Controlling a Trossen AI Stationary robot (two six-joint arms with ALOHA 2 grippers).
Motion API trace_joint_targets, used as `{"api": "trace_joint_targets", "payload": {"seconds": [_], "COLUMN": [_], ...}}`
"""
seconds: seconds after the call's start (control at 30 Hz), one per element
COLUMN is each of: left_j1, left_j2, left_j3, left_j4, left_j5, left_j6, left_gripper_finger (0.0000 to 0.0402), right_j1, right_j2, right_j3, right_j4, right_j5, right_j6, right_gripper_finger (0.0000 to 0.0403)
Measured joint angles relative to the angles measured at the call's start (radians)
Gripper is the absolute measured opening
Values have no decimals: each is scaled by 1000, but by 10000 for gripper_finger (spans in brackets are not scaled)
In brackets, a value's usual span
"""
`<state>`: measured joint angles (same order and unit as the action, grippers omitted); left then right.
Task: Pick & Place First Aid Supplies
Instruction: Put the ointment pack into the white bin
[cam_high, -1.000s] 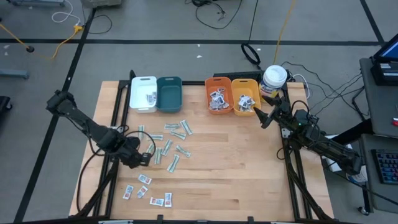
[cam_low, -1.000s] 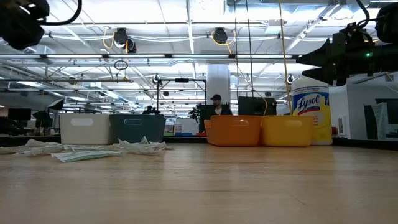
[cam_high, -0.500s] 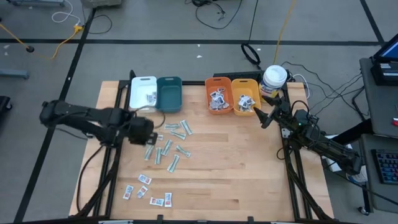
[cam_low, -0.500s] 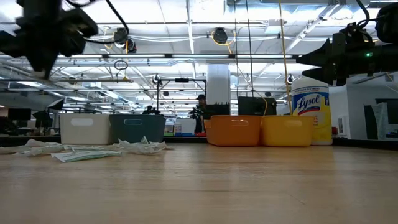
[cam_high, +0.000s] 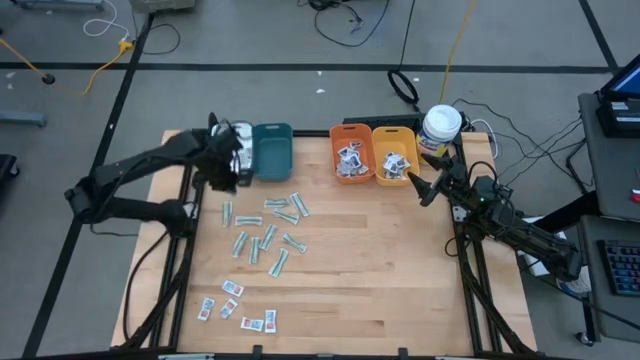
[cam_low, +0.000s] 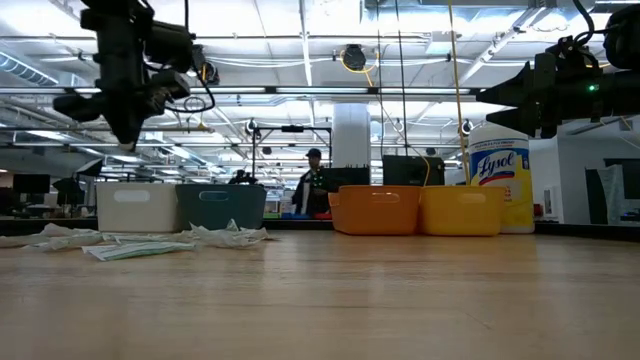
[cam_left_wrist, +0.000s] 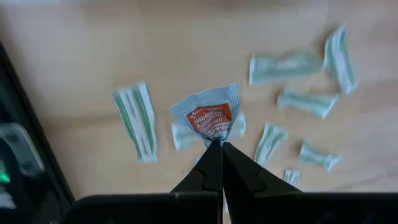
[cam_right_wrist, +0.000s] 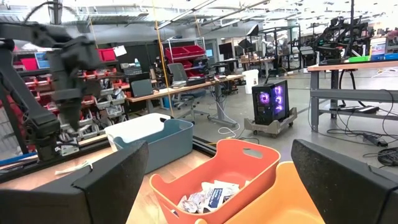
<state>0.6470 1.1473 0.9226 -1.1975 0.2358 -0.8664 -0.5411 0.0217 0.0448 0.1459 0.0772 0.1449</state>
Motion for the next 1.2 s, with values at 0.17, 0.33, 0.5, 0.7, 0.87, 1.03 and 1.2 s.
{"api": "trace_joint_targets", "payload": {"seconds": [0.17, 0.33, 0.5, 0.7, 0.87, 1.03, 1.2], "left_j1": [181, 333, 433, 464, 466, 466, 473], "left_j2": [98, 210, 335, 461, 529, 548, 544], "left_j3": [103, 181, 251, 262, 262, 262, 262], "left_j4": [-35, -40, -32, 18, 56, 57, 58], "left_j5": [-28, -35, -37, -69, -101, -115, -89], "left_j6": [167, 290, 377, 393, 388, 394, 427], "left_gripper_finger": [0, 0, 0, 8, 40, 98, 175], "right_j1": [0, 0, 0, 0, 0, 0, 0], "right_j2": [0, 0, 0, 0, 0, 0, 0], "right_j3": [0, 0, 0, 0, 0, 0, 0], "right_j4": [0, 0, 0, 0, 0, 0, 0], "right_j5": [0, 0, 0, 0, 0, 0, 0], "right_j6": [0, 0, 0, 0, 0, 0, 0], "right_gripper_finger": [392, 392, 392, 392, 392, 392, 392]}}
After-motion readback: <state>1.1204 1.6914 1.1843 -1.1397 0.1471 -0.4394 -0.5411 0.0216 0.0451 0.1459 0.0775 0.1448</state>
